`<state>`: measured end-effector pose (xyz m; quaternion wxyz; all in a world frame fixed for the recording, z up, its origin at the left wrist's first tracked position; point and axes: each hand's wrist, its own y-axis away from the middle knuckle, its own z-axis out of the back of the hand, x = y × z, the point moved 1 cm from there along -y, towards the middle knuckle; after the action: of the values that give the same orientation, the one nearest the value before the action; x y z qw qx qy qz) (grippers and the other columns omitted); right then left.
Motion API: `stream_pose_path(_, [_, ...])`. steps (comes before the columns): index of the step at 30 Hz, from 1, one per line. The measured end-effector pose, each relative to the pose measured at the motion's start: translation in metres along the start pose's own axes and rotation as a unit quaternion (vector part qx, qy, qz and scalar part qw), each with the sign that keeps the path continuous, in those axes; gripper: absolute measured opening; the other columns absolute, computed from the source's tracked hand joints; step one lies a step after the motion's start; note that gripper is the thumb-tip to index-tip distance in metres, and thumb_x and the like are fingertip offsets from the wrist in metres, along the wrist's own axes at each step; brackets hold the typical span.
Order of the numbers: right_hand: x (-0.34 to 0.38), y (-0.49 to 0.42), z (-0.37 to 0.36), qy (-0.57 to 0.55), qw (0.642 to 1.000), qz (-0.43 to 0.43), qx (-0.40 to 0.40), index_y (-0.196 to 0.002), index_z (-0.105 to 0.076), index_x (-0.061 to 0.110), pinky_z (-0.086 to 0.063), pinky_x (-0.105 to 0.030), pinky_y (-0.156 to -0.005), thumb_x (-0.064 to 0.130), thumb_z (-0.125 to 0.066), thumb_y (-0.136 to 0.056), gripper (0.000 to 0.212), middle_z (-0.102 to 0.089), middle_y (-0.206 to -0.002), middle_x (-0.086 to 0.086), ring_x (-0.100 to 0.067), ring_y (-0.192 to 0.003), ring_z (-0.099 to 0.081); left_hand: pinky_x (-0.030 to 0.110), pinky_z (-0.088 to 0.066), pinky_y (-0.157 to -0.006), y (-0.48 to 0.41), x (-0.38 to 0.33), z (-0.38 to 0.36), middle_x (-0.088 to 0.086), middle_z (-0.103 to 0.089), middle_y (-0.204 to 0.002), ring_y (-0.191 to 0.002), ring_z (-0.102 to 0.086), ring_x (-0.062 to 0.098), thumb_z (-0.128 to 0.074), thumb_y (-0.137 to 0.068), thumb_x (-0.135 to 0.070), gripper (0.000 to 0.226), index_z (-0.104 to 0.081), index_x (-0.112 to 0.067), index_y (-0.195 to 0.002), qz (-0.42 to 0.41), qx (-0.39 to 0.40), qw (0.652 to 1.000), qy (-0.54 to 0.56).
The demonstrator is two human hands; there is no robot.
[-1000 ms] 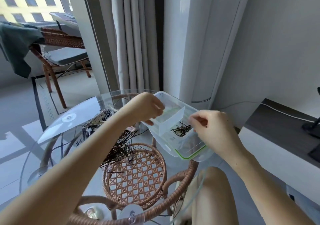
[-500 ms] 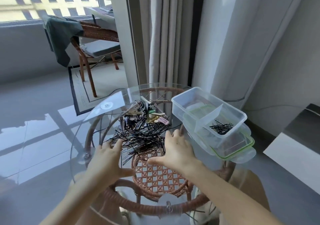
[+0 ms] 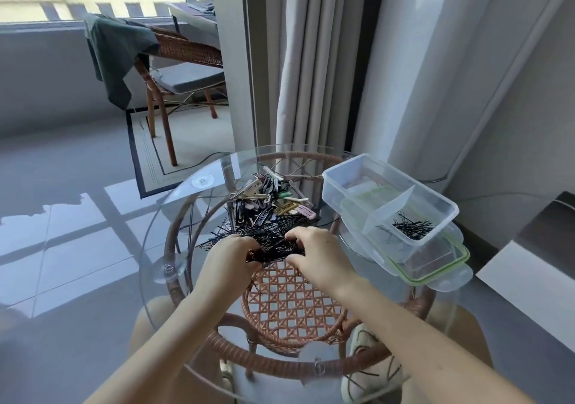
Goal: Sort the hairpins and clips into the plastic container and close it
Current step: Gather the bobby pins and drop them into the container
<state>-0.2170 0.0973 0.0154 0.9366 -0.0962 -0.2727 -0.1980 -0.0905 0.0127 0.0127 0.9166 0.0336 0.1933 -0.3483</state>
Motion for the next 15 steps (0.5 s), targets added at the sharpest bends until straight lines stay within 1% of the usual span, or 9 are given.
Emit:
stream_pose_path(2, [-0.002,0.001,0.006,-0.018,1.0,-0.005,-0.019,-0.121,-0.061,0.016,-0.049,-0.032,-0.09,0.015,-0.067,-0.082,0.039,-0.067,-0.115,-0.008,-0.02,-0.097,-0.063,0.029,-0.048,-0.092,0.001,0.0,0.001,0.001,-0.067,-0.111,-0.1,-0.061,0.018,-0.065,-0.082,-0.021,0.033,-0.064,-0.017,-0.115,-0.006,-0.009,1.0,-0.001])
stream_pose_path(3, [-0.002,0.001,0.009,-0.026,0.999,-0.007,-0.029,-0.119,-0.062,0.016,-0.048,-0.031,-0.092,0.015,-0.067,-0.082,0.038,-0.068,-0.113,-0.008,-0.021,-0.101,-0.063,0.029,-0.049,-0.09,0.001,0.001,0.002,0.001,-0.068,-0.107,-0.097,-0.061,0.018,-0.065,-0.083,-0.021,0.03,-0.066,-0.017,-0.112,-0.009,-0.011,1.0,-0.003])
stream_pose_path(6, [-0.004,0.002,0.022,-0.035,0.998,-0.01,-0.042,-0.118,-0.064,0.015,-0.047,-0.028,-0.093,0.016,-0.069,-0.081,0.037,-0.069,-0.113,-0.008,-0.019,-0.102,-0.062,0.029,-0.052,-0.081,0.003,0.001,0.006,0.002,-0.073,-0.095,-0.085,-0.064,0.018,-0.065,-0.083,-0.018,0.02,-0.072,-0.016,-0.101,-0.009,-0.027,0.999,0.014])
stream_pose_path(8, [-0.005,0.004,0.033,-0.044,0.998,-0.011,-0.047,-0.116,-0.065,0.013,-0.045,-0.023,-0.091,0.015,-0.07,-0.08,0.037,-0.069,-0.113,-0.007,-0.017,-0.101,-0.062,0.027,-0.052,-0.082,0.004,0.0,0.01,0.003,-0.074,-0.096,-0.085,-0.066,0.019,-0.065,-0.082,-0.016,0.021,-0.072,-0.014,-0.102,0.001,-0.036,0.999,0.028])
stream_pose_path(10, [-0.006,0.005,0.044,-0.062,0.997,-0.013,-0.054,-0.111,-0.068,0.011,-0.045,-0.019,-0.086,0.014,-0.072,-0.077,0.034,-0.071,-0.108,-0.006,-0.014,-0.094,-0.063,0.024,-0.051,-0.075,0.005,-0.001,0.013,0.004,-0.074,-0.093,-0.08,-0.066,0.019,-0.065,-0.082,-0.015,0.02,-0.072,-0.013,-0.101,0.007,-0.031,0.999,0.027])
stream_pose_path(11, [-0.007,0.005,0.049,-0.072,0.996,-0.015,-0.056,-0.108,-0.07,0.011,-0.046,-0.017,-0.08,0.014,-0.073,-0.076,0.033,-0.072,-0.102,-0.004,-0.01,-0.085,-0.063,0.023,-0.048,-0.069,0.005,-0.002,0.015,0.004,-0.074,-0.089,-0.075,-0.065,0.019,-0.065,-0.082,-0.014,0.018,-0.073,-0.012,-0.097,0.01,-0.026,0.999,0.025])
stream_pose_path(13, [-0.011,0.004,0.056,-0.097,0.994,-0.023,-0.054,-0.101,-0.072,0.011,-0.046,-0.009,-0.062,0.013,-0.075,-0.074,0.028,-0.07,-0.086,0.0,0.002,-0.061,-0.06,0.022,-0.044,-0.063,0.006,-0.003,0.02,0.006,-0.074,-0.08,-0.069,-0.065,0.02,-0.065,-0.082,-0.012,0.013,-0.075,-0.01,-0.089,0.014,-0.024,0.999,0.022])
stream_pose_path(14, [-0.013,0.004,0.059,-0.115,0.992,-0.029,-0.051,-0.097,-0.073,0.011,-0.045,-0.007,-0.054,0.011,-0.075,-0.073,0.024,-0.069,-0.079,0.002,0.004,-0.051,-0.057,0.023,-0.046,-0.062,0.007,-0.004,0.022,0.006,-0.073,-0.078,-0.068,-0.065,0.02,-0.065,-0.081,-0.012,0.012,-0.075,-0.009,-0.087,0.014,-0.026,0.999,0.022])
stream_pose_path(15, [-0.015,0.005,0.063,-0.137,0.989,-0.033,-0.048,-0.093,-0.073,0.011,-0.044,-0.009,-0.05,0.01,-0.075,-0.073,0.019,-0.069,-0.075,0.002,0.001,-0.046,-0.056,0.025,-0.049,-0.063,0.007,-0.006,0.025,0.006,-0.073,-0.077,-0.069,-0.065,0.02,-0.065,-0.081,-0.012,0.012,-0.075,-0.009,-0.085,0.013,-0.028,0.999,0.02])
